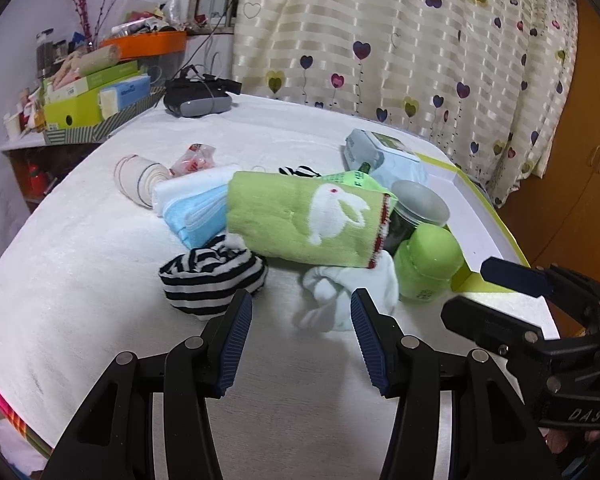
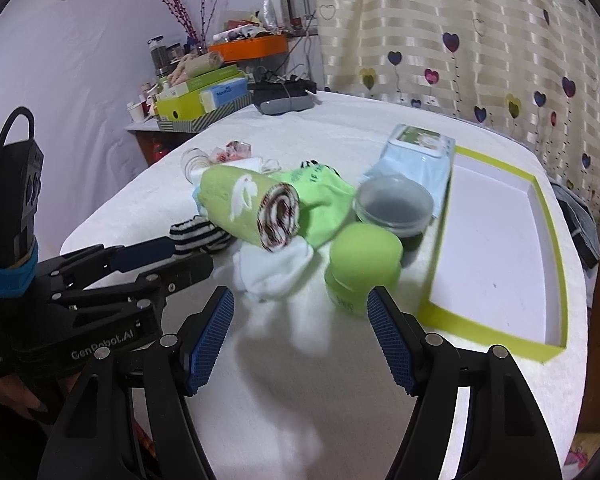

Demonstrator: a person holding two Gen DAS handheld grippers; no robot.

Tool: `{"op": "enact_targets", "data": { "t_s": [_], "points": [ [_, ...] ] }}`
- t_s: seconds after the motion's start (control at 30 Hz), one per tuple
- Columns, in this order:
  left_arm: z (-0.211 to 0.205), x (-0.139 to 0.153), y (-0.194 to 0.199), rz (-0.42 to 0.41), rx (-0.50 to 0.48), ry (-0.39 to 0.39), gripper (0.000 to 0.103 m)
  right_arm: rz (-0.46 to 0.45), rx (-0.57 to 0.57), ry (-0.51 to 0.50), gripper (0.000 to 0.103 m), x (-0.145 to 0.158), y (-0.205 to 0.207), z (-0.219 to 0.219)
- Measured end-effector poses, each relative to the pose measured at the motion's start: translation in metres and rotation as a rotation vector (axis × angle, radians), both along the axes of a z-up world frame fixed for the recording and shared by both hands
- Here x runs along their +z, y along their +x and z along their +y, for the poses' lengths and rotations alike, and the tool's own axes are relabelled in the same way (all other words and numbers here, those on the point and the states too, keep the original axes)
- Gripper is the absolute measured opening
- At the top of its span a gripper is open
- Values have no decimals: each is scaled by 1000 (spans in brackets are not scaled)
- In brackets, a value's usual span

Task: Organize soft objects
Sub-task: 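Grasp the rolled green rabbit towel with the right gripper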

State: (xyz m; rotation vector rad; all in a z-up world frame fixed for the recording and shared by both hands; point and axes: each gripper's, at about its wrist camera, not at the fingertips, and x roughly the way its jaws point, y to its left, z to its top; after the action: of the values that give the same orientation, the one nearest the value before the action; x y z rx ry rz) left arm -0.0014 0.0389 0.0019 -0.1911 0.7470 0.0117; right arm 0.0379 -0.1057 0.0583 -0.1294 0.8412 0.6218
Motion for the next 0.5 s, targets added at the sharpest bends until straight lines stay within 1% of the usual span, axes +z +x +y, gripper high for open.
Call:
{"op": "enact_targets", "data": {
  "t_s": [0.2,0.3,0.5],
  "points": [
    [20,-5,5,13,30,-31,51,-26,67,-34,70,1,11,20],
    [33,-9,9,27,54,-60,51,-34,109,-39,70,1,21,32],
    [54,-14,13,38,93,-75,51,-66,157,-47,70,2,48,49]
  ]
}}
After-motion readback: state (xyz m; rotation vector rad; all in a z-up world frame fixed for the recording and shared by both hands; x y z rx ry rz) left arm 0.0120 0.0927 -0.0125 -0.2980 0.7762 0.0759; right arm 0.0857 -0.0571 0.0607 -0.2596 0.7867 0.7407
